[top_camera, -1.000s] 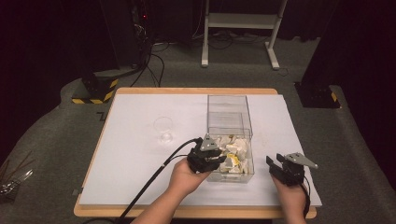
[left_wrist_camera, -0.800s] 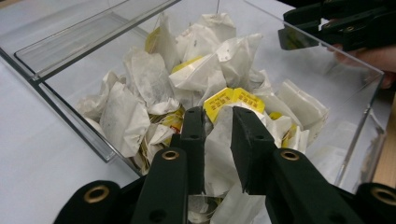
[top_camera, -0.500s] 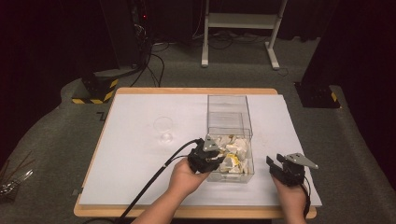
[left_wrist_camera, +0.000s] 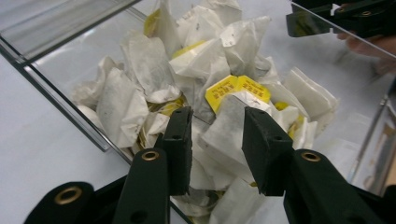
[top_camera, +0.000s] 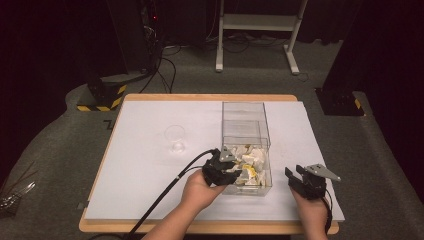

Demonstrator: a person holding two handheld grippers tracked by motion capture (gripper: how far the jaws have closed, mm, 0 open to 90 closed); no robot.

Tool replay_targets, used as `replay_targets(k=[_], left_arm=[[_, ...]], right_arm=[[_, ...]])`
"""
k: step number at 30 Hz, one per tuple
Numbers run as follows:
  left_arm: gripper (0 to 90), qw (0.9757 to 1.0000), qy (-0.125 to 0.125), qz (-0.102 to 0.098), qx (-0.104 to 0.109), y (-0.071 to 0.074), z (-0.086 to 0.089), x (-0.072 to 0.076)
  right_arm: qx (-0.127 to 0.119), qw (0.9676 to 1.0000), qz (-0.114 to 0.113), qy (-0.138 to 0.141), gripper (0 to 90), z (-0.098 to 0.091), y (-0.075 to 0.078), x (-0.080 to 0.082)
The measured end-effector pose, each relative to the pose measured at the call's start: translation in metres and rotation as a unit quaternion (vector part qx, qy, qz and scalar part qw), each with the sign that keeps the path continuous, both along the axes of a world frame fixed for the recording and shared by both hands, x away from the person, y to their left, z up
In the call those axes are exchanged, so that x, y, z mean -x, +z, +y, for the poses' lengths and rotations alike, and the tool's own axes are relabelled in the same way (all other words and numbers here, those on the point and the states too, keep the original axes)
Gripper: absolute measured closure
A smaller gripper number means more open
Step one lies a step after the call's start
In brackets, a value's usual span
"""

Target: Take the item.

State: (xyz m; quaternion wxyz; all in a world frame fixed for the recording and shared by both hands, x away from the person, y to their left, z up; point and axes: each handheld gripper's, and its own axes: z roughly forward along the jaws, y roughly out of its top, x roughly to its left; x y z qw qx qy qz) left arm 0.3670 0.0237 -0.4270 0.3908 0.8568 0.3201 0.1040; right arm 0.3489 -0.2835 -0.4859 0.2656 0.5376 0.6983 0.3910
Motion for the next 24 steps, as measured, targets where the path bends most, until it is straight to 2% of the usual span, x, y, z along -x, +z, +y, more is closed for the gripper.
replay_targets(k=[4, 6, 8, 10, 11, 13, 16, 20, 24], left_arm=[[65.2, 0.9999, 0.0, -0.013, -0.009, -0.001, -0.001, 0.003], [69.4, 0.9996, 0.0, -0.023, -0.018, -0.001, 0.0, 0.004], [76.3, 0.9992, -0.001, -0.032, -0.024, -0.001, 0.0, 0.006], [85.0, 0.9994, -0.014, -0.024, -0.02, -0.003, 0.001, 0.007], [88.5, 0.9991, -0.02, -0.028, -0.025, -0.004, -0.001, 0.008], [90.0, 0.9993, -0.023, -0.025, -0.015, -0.005, -0.001, 0.009], [90.0, 0.9992, -0.023, -0.032, -0.007, -0.006, 0.001, 0.01], [90.0, 0.9991, -0.013, -0.037, 0.016, -0.005, 0.005, 0.012], [90.0, 0.9981, -0.01, -0.052, 0.032, 0.0, 0.008, 0.013]], right_arm=[[0.004, 1.0, -0.005, 0.001, 53.0, 0.0, 0.0, 0.0], [0.004, 1.0, -0.003, 0.0, 53.0, 0.001, 0.0, 0.0], [0.002, 1.0, -0.001, -0.002, 53.0, 0.0, 0.0, 0.0], [0.002, 1.0, -0.003, -0.001, 53.0, -0.001, 0.0, 0.0], [0.002, 1.0, -0.004, -0.002, 53.1, -0.001, 0.0, 0.0], [0.001, 1.0, -0.005, -0.004, 53.2, -0.001, 0.0, 0.0], [0.004, 1.0, -0.005, -0.004, 53.3, -0.002, 0.0, 0.001], [0.002, 1.0, -0.006, -0.004, 53.4, -0.002, 0.0, 0.0], [0.003, 0.9999, -0.009, -0.005, 53.7, -0.002, 0.001, 0.001]])
